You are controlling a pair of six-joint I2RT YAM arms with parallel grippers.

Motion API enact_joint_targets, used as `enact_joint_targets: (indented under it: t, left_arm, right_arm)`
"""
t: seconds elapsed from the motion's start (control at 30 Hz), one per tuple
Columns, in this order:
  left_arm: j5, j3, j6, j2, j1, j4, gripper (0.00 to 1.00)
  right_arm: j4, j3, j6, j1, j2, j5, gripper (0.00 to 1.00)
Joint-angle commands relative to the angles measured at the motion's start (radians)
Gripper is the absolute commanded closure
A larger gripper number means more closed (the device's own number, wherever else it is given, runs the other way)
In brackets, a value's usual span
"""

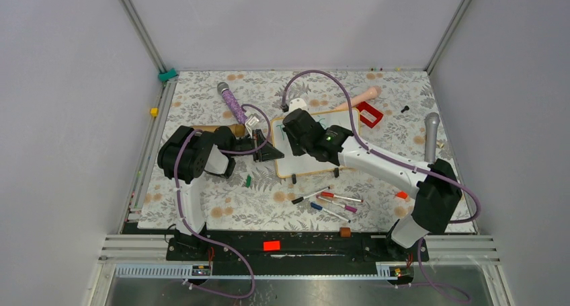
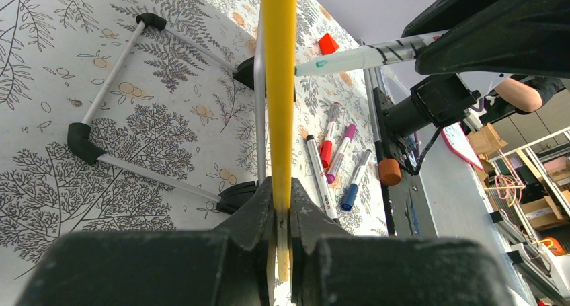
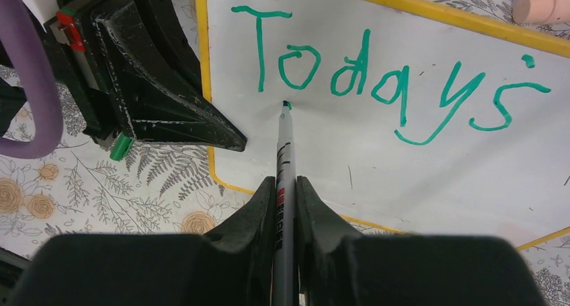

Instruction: Write a sentence on the whiteboard

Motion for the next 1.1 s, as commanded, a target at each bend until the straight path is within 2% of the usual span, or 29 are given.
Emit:
enact_joint_targets:
  t: [0.0,0.37,1.07]
  left_arm:
    - [0.064,-0.002,0.028,-0.027,-0.007,0.066,1.0]
    - [0.062,0.001,0.028,-0.024,-0.009,0.066,1.0]
    - [0.059,-0.001,0.032,-0.024,-0.013,0.066,1.0]
  right_arm:
    - [-0.011,0.04,0.003,0.005,0.022,-0.015,1.0]
    - [-0.068,0.013,0.011,0.005,0.024,-0.057,1.0]
    - [-0.069,-0.043,0.05,0.006,0.023,-0.12,1.0]
